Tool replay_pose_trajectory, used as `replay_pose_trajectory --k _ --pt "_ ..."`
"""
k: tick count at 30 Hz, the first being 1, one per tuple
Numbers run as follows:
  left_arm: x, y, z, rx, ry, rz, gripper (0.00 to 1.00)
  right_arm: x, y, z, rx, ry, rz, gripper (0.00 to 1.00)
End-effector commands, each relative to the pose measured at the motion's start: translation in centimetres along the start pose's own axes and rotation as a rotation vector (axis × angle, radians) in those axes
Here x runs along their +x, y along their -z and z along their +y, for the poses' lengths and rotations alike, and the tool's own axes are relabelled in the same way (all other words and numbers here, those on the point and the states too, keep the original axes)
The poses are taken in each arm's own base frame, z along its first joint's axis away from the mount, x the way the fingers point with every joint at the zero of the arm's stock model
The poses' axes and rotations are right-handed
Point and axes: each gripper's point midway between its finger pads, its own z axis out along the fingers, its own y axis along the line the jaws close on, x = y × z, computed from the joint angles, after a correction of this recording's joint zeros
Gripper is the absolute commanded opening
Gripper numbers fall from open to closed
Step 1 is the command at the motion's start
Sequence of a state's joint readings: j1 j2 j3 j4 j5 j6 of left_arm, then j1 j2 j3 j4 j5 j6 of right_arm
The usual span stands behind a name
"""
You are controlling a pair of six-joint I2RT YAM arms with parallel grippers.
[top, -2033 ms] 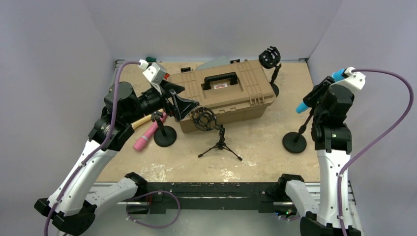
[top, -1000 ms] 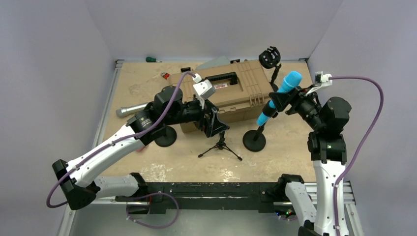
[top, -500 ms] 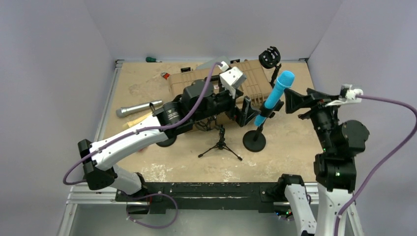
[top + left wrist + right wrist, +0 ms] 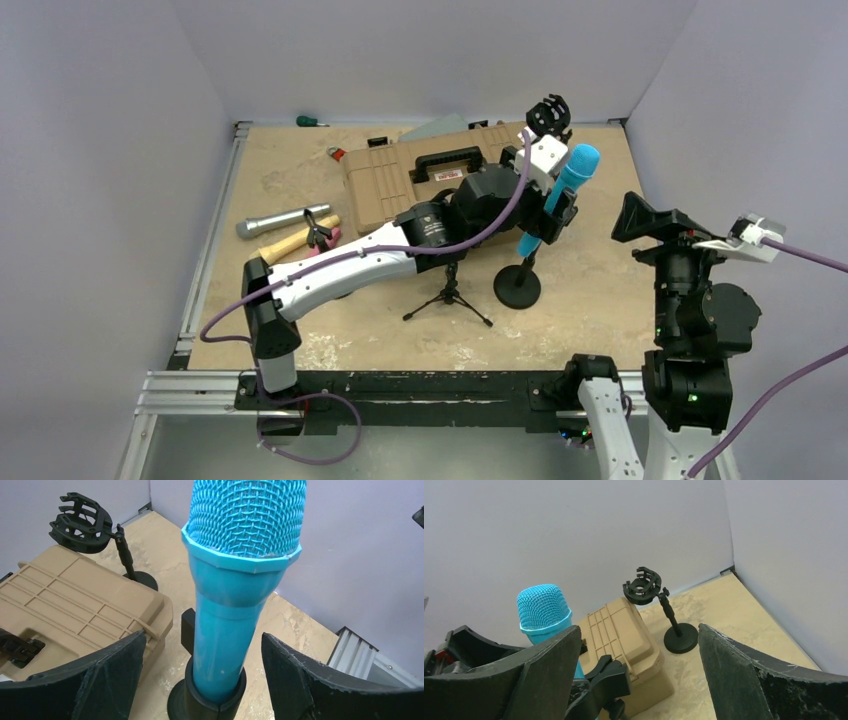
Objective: Remove the microphone from the stand
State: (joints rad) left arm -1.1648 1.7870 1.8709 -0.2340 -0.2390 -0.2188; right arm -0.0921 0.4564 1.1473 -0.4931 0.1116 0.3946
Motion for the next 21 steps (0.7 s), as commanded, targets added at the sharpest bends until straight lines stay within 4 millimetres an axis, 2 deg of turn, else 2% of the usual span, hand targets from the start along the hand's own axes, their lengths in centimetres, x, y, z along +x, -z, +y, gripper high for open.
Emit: replay_pose_trajectory --k 1,3,6,9,12,15,18,21 --pt "-2.6 -0.7 0.0 -0.053 -0.01 -0.081 0.78 0.4 -0.1 -0.1 0.003 0.006 0.014 0.84" --pt "-2.3 -1.1 -0.4 -0.034 -0.019 -0.08 0.66 1.5 -0.6 0.1 -0.017 0.023 0.055 0.85" --pt "-2.2 -1.1 -1.3 0.031 -0.067 -0.075 0.41 2.6 -0.6 0.8 -0.075 0.056 0.094 0.84" --pt "-2.0 -0.4 -2.9 0.17 -0.124 -0.053 0.23 3.1 -0.3 1.6 -0.137 0.076 0.098 0.84" --pt "-2.1 0.9 -3.1 0.269 -0.163 -0.029 0.01 3.7 -0.2 2.1 -0.18 0.097 0.111 0.83" --pt "-1.7 2.6 -3.5 0.435 -0.227 -0.01 0.0 4.5 -0.3 2.4 -0.214 0.112 0.14 0.83" --pt "-1.4 5.1 -3.9 0.656 -0.258 0.016 0.0 6.5 0.0 3.5 -0.305 0.133 0.209 0.83" --pt "-1.8 6.9 -3.1 0.81 -0.265 0.015 0.0 8.5 0.5 4.8 -0.419 0.147 0.279 0.83"
